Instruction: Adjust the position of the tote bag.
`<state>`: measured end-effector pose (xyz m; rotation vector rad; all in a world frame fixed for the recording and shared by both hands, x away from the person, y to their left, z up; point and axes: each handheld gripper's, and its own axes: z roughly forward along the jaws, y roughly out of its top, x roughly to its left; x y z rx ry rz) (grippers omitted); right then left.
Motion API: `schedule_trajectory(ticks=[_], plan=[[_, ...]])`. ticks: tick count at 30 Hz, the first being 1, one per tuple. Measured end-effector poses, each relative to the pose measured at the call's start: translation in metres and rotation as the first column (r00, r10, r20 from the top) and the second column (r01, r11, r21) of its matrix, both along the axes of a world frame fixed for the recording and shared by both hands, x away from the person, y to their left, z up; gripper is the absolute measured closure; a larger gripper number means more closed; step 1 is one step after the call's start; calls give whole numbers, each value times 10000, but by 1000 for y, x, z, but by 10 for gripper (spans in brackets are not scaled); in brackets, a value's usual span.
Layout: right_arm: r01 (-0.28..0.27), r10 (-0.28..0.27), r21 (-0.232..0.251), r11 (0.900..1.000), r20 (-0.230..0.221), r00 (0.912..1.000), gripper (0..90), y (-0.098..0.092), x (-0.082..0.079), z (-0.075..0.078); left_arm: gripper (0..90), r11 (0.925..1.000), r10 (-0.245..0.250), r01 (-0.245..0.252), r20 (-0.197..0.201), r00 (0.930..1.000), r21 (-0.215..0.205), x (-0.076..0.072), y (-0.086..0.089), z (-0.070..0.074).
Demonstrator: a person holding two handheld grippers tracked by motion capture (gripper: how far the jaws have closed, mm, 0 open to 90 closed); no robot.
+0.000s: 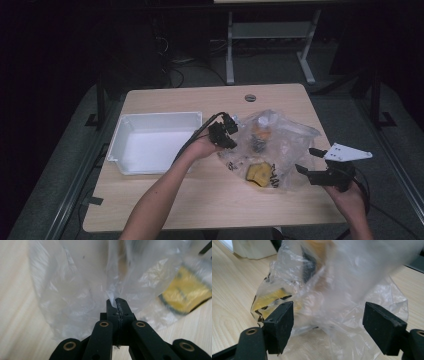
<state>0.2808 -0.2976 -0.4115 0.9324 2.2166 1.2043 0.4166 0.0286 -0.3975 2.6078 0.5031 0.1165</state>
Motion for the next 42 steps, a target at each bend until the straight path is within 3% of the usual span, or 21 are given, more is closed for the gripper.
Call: schedule_trajectory(ticks=[5, 11, 14, 16, 17, 20, 25, 28, 29, 31, 36, 37, 40, 42], plan=[[-49, 50, 49, 10000, -96, 9999, 245, 2, 2, -1, 898, 9999, -111, 111, -21, 9999, 76, -3, 0, -2], [-194, 200, 357, 9992, -187, 9996, 281, 9, 13, 2, 873, 10000, 41, -41, 5, 10000, -86, -5, 11, 8], [-277, 284, 218, 9994, -296, 9992, 444, 15, 23, 5, 857, 9999, 84, -84, 3, 10000, -130, -6, 19, 14], [-472, 473, 61, 9989, -235, 9986, 686, 21, 28, 8, 809, 9990, 128, -128, 5, 9999, -428, -8, 29, 22], [-472, 473, 61, 9989, -235, 9986, 686, 21, 28, 8, 791, 9990, 128, -128, 5, 9999, -428, -8, 29, 22], [-765, 790, 393, 9963, -680, 9945, 818, 24, 33, 10, 741, 9977, 149, -157, -126, 9998, -661, -9, 40, 34], [-978, 1034, 809, 9919, -672, 9924, 885, 27, 35, 10, 642, 9900, -75, 71, -26, 10000, -1410, -15, 49, 56], [-1045, 1105, 947, 9900, -611, 9920, 887, 29, 34, 8, 563, 9856, -346, 405, 386, 9987, -1639, -21, 39, 67], [-1079, 1141, 955, 9896, -620, 9915, 887, 30, 34, 8, 542, 9860, -544, 624, 553, 9970, -1546, -22, 36, 69], [-1118, 1180, 961, 9891, -613, 9911, 887, 31, 33, 8, 530, 9838, -602, 685, 550, 9967, -1657, -23, 32, 71], [-1335, 1383, 762, 9881, -624, 9884, 887, 39, 32, 7, 450, 9742, -853, 1036, 981, 9915, -2006, -23, 10, 87], [-1335, 1383, 762, 9881, -624, 9884, 887, 39, 32, 7, 442, 9742, -853, 1036, 981, 9915, -2006, -23, 10, 87], [-1461, 1488, 499, 9880, -561, 9873, 887, 43, 32, 8, 405, 9801, -661, 926, 1511, 9863, -1755, -20, -3, 96], [-1563, 1589, 486, 9865, -553, 9857, 887, 45, 31, 9, 380, 9756, -519, 849, 1629, 9853, -2026, -15, -11, 103]])
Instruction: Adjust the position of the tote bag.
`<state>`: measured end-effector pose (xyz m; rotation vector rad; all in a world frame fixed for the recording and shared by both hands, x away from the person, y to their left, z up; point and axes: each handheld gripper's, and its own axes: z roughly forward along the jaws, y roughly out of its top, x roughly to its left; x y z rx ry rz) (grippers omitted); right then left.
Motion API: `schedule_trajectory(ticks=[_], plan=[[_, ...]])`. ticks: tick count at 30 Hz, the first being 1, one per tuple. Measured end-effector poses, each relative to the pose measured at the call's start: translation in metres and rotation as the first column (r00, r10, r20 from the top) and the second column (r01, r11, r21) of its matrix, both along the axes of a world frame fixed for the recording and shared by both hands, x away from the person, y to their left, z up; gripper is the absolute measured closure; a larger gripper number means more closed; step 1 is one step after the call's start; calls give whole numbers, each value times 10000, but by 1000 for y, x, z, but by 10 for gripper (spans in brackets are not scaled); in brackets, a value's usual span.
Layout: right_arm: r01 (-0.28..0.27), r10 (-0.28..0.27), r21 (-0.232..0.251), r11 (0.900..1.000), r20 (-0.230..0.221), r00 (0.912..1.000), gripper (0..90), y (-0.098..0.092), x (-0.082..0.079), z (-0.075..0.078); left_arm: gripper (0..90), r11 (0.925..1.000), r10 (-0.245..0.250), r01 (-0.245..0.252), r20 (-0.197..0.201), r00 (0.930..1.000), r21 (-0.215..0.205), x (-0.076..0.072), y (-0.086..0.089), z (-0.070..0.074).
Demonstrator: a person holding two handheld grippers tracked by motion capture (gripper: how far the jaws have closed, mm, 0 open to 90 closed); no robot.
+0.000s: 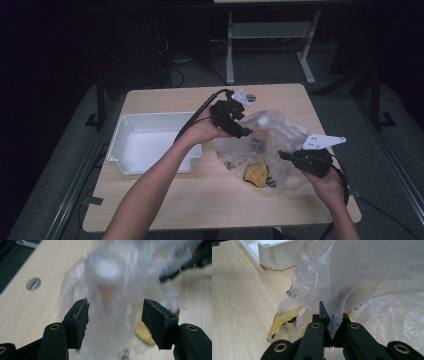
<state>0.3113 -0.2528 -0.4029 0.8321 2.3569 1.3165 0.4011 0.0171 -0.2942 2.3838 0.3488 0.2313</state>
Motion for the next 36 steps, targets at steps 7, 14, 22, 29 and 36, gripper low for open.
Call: schedule_trajectory(ticks=[7, 14, 22, 29, 36], plan=[[-225, 223, 125, 9997, 122, 9997, 890, 0, -2, 4, 481, 9986, -468, 473, -195, 9987, 226, 2, -27, 1], [-239, 235, 204, 9995, 171, 9996, 826, -1, -3, 5, 890, 9984, -76, 58, 310, 9995, 564, 2, -33, -4], [-120, 108, 468, 9988, 253, 9996, 761, -8, -5, 7, 900, 9962, 513, -512, 13, 9987, 705, 8, -11, -18], [-108, 103, 249, 9996, 206, 9997, 791, -4, -5, 6, 900, 9917, 952, -917, -350, 9948, 905, 10, 15, -44], [-283, 285, -196, 9994, 75, 9996, 839, 5, -4, 1, 900, 9732, 1222, -1016, -897, 9884, 2064, 8, 32, -77]])
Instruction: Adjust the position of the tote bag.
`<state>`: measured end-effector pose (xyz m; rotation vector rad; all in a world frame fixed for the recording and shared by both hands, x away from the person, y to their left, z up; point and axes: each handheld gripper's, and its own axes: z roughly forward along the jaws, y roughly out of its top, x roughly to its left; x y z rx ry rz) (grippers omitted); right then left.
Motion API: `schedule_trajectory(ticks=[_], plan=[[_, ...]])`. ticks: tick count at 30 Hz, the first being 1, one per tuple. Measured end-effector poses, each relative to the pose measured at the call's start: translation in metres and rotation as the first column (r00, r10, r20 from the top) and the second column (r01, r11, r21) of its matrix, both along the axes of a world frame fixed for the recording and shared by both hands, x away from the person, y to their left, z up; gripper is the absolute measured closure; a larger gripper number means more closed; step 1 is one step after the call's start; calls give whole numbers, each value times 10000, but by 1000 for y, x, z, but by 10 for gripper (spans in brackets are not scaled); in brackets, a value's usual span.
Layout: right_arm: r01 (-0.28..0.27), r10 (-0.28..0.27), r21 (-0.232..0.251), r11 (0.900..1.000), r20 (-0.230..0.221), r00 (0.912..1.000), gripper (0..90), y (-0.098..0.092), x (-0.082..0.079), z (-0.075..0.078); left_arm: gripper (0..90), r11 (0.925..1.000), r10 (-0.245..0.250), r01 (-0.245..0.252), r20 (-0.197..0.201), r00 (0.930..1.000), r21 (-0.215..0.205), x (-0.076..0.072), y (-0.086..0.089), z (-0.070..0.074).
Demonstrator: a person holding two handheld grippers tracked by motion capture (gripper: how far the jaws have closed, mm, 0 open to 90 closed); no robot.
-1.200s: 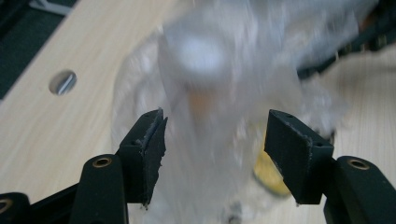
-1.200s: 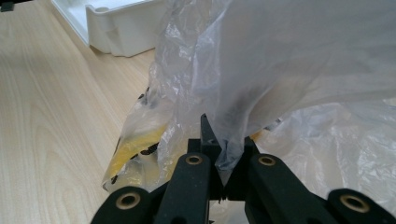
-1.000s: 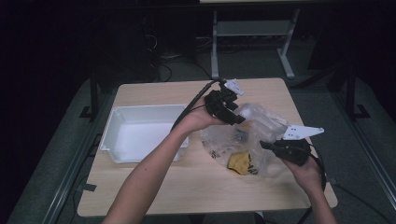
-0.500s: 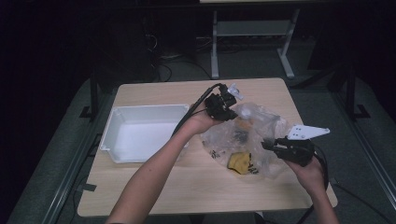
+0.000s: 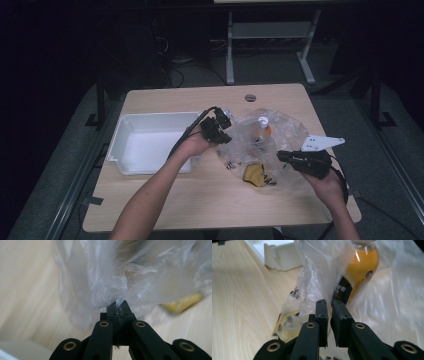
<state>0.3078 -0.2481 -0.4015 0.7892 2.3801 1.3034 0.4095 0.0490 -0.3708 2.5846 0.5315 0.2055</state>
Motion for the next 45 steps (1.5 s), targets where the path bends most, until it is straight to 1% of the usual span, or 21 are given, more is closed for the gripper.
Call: schedule_trajectory(ticks=[1, 2, 10, 12, 13, 14, 19, 22, 26, 29, 30, 31, 32, 33, 34, 36, 38, 39, 41, 42, 45], plan=[[-37, 37, -58, 10000, -51, 10000, 842, 1, 0, -1, 900, 9992, -99, 96, 70, 9999, 398, -1, 0, -5], [-46, 45, -149, 9999, -118, 9999, 844, 2, 1, -2, 900, 9988, -105, 116, -233, 9997, 471, -3, 1, -12], [-297, 279, -499, 9983, -372, 9989, 835, 8, 1, -8, 900, 9978, -283, 320, -634, 9976, 587, -5, 2, -22], [-407, 396, -339, 9986, -324, 9987, 743, 7, 1, -5, 900, 9977, -331, 362, -547, 9980, 574, -6, 1, -22], [-407, 396, -339, 9986, -324, 9987, 743, 7, 1, -5, 900, 9980, -331, 361, -559, 9979, 527, -7, 1, -22], [-435, 433, -211, 9988, -124, 9990, 668, 6, -1, 2, 898, 9979, -346, 374, -516, 9981, 526, -7, 1, -22], [-626, 624, 52, 9980, 234, 9978, 573, 9, -6, 16, 895, 9982, -405, 424, -441, 9982, 415, -9, 1, -21], [-894, 900, -156, 9959, 487, 9947, 540, 28, -1, 23, 895, 9985, -374, 390, -429, 9984, 375, -10, 1, -21], [-801, 816, -252, 9965, 660, 9945, 588, 41, 6, 25, 894, 9987, -374, 390, -486, 9981, 316, -11, 2, -20], [-691, 698, -112, 9975, 722, 9949, 764, 50, 14, 26, 873, 9989, -384, 399, -551, 9977, 263, -11, 6, -19], [-734, 721, 158, 9972, 684, 9951, 839, 54, 19, 23, 829, 9993, -355, 349, -758, 9965, -92, -10, 10, -17], [-734, 721, 158, 9972, 684, 9951, 839, 54, 19, 23, 793, 9993, -355, 349, -758, 9965, -92, -10, 10, -17], [-728, 716, 161, 9972, 643, 9954, 861, 56, 21, 22, 793, 9990, -312, 285, -798, 9963, -344, -10, 13, -15], [-766, 756, 205, 9969, 432, 9962, 880, 59, 24, 18, 718, 9971, -411, 345, -994, 9942, -676, -9, 19, -9], [-766, 756, 205, 9969, 432, 9962, 880, 59, 24, 18, 687, 9971, -411, 345, -994, 9942, -676, -9, 19, -9], [-819, 816, 94, 9966, 280, 9963, 888, 62, 25, 15, 641, 9932, -378, 260, -1035, 9939, -1137, -9, 26, 0], [-864, 865, -32, 9963, 146, 9961, 890, 66, 24, 12, 543, 9881, -709, 562, -994, 9925, -1431, -11, 30, 12], [-864, 865, -32, 9963, 146, 9961, 890, 66, 24, 12, 523, 9881, -709, 562, -994, 9925, -1431, -11, 30, 12], [-935, 936, -129, 9955, 113, 9955, 891, 69, 25, 10, 479, 9752, -1251, 1079, -791, 9890, -1934, -18, 29, 24], [-928, 929, -130, 9956, 74, 9956, 891, 70, 25, 9, 463, 9752, -1251, 1079, -791, 9890, -1934, -18, 29, 24], [-968, 968, -126, 9952, 1, 9953, 891, 72, 25, 8, 434, 9698, -1454, 1353, -353, 9887, -2029, -24, 22, 36]])
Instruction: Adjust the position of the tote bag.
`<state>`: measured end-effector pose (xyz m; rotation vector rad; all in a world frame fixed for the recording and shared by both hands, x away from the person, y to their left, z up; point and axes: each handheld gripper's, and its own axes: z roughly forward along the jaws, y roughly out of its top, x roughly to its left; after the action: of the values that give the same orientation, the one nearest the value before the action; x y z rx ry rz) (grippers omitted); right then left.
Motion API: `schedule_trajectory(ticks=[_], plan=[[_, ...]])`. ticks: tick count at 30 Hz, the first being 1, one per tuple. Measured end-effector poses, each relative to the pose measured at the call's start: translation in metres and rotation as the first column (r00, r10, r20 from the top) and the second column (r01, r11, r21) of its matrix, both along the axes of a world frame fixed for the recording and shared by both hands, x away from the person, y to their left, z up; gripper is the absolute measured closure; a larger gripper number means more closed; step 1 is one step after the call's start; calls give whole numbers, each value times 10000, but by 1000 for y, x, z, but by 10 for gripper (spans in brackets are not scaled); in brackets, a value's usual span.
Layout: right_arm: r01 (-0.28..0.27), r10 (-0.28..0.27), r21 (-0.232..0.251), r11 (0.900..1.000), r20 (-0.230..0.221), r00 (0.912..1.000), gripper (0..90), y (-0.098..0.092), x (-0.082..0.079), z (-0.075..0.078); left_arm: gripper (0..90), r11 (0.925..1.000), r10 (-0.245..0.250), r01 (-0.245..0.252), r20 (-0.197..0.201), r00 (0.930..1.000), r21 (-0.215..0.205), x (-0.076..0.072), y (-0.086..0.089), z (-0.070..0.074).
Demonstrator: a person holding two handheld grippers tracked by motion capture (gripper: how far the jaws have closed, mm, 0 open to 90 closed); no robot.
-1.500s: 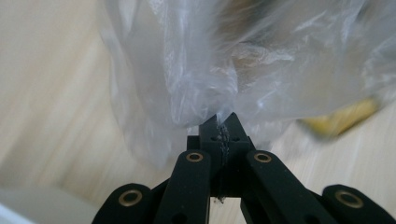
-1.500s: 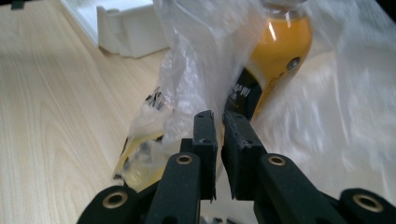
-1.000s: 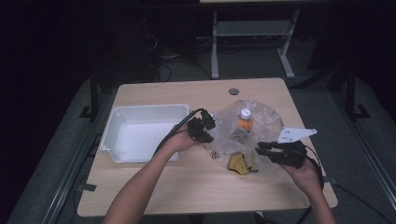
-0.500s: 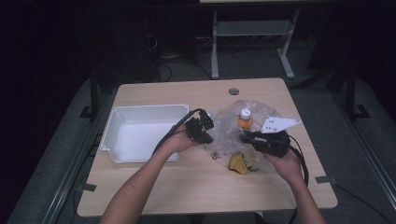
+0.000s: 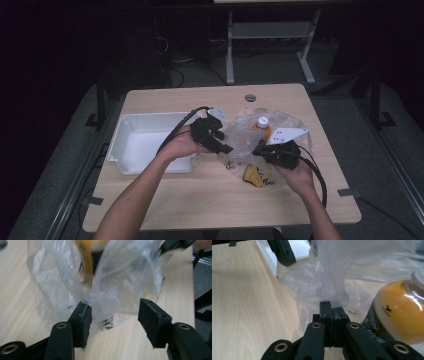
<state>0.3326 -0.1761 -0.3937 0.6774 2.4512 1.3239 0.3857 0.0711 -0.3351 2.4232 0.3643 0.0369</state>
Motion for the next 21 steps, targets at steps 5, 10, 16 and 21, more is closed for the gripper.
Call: schedule_trajectory(ticks=[5, 10, 16, 21], plan=[[-95, 95, -74, 9999, -60, 9999, 891, 5, 0, -3, 400, 9996, -28, 41, 458, 9989, -277, -5, -7, 19], [-163, 162, -113, 9998, -126, 9998, 891, 7, 2, -6, 383, 9991, 54, -26, 653, 9978, -434, -6, -10, 32], [-187, 190, 101, 9998, -218, 9996, 891, 9, 2, -6, 301, 9970, -204, 259, 749, 9970, -732, -12, -30, 31], [-437, 446, 364, 9984, -237, 9987, 887, 7, 1, -5, 391, 9996, -58, 83, 922, 9957, -268, -8, -45, 27]])
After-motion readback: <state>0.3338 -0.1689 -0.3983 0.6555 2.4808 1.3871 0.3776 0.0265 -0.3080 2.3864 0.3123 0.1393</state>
